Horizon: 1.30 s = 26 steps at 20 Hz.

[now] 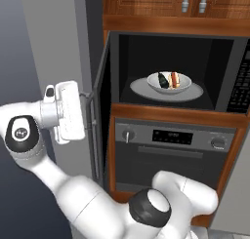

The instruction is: Place the bowl containing the hot dog and eggplant in the microwave. Close the microwave door and press the start button to microwave the meal.

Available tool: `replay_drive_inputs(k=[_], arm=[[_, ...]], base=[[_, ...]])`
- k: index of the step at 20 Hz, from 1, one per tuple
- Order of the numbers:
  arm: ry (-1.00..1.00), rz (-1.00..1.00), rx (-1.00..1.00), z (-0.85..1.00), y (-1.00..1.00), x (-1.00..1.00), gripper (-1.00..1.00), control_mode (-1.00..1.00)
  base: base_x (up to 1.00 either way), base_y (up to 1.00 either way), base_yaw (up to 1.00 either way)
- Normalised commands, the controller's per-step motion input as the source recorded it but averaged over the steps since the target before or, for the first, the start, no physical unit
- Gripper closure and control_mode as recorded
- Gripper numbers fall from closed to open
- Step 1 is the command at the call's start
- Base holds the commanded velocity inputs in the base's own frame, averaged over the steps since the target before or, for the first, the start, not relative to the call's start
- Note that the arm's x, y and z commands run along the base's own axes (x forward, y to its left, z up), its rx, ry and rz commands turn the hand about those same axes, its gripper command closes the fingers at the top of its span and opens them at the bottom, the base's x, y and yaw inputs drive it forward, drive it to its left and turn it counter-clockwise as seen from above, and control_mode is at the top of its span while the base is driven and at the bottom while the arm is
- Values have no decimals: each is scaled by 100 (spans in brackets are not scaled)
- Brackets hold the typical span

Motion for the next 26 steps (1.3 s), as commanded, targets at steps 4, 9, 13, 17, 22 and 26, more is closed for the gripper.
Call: replay_drive_inputs(k=[4,9,13,17,22,26], arm=[[-1,-5,16,0,-100,-58,-100,-100],[-1,-1,17,0,-100,-71,-100,-100],[0,0,17,-2,-100,-37,-100,-100],[0,1,22,-17,-100,-1,-100,-100],[-7,6,26,-31,-100,28,-100,-100],[-12,6,24,-9,-97,74,-100,-100]], base=[[0,0,0],[0,0,0],[0,0,0],[0,0,0],[0,0,0],[0,0,0]])
